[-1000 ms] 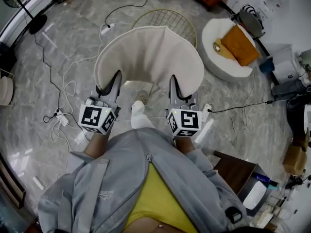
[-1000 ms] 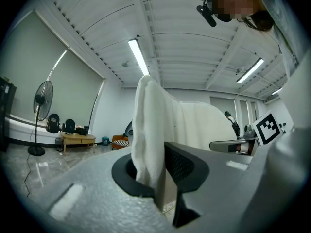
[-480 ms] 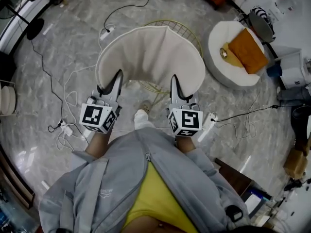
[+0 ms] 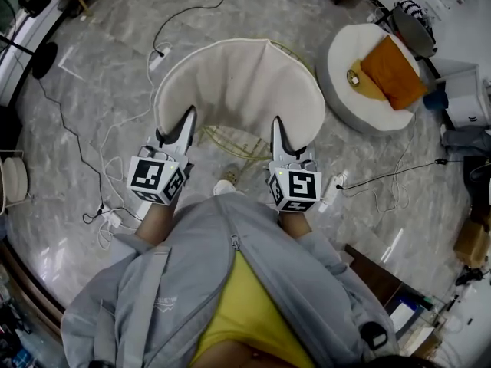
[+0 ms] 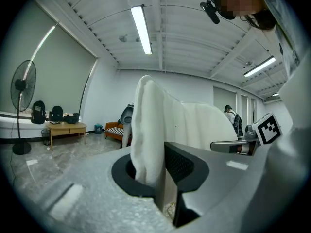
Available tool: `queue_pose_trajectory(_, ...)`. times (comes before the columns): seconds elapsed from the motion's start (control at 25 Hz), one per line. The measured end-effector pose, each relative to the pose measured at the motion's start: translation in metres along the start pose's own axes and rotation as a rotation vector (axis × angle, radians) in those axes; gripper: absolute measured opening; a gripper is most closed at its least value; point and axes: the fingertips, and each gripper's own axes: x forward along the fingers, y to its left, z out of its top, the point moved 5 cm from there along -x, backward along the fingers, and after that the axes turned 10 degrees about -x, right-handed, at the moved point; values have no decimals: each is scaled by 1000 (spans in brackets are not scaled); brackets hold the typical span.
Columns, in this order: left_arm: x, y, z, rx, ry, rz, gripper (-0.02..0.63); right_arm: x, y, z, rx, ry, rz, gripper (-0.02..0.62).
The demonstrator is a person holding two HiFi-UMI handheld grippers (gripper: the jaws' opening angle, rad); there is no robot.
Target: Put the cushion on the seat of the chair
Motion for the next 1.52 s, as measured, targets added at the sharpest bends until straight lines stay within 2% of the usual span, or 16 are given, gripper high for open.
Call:
queue_pose_trajectory(0.32, 52, -1, -15, -31, 81, -134, 67, 2, -26, -19, 18, 59, -120, 69)
queue_pose_trajectory(0.64, 103, 6, -25, -49, 214, -265, 67, 4, -36, -34, 70, 147, -247, 69)
queue_pose_trajectory(0.88, 127, 20, -41, -55, 338, -359, 67, 7, -24, -55, 140, 231, -337, 71)
queue_pose_trajectory(1.16, 148, 42, -80, -69, 463, -384, 67, 23, -15, -98, 205, 318, -349, 72)
queue_pose_trajectory(1.52, 169, 68, -150, -95, 616, -383, 69, 42, -9, -170, 261, 432, -316, 75)
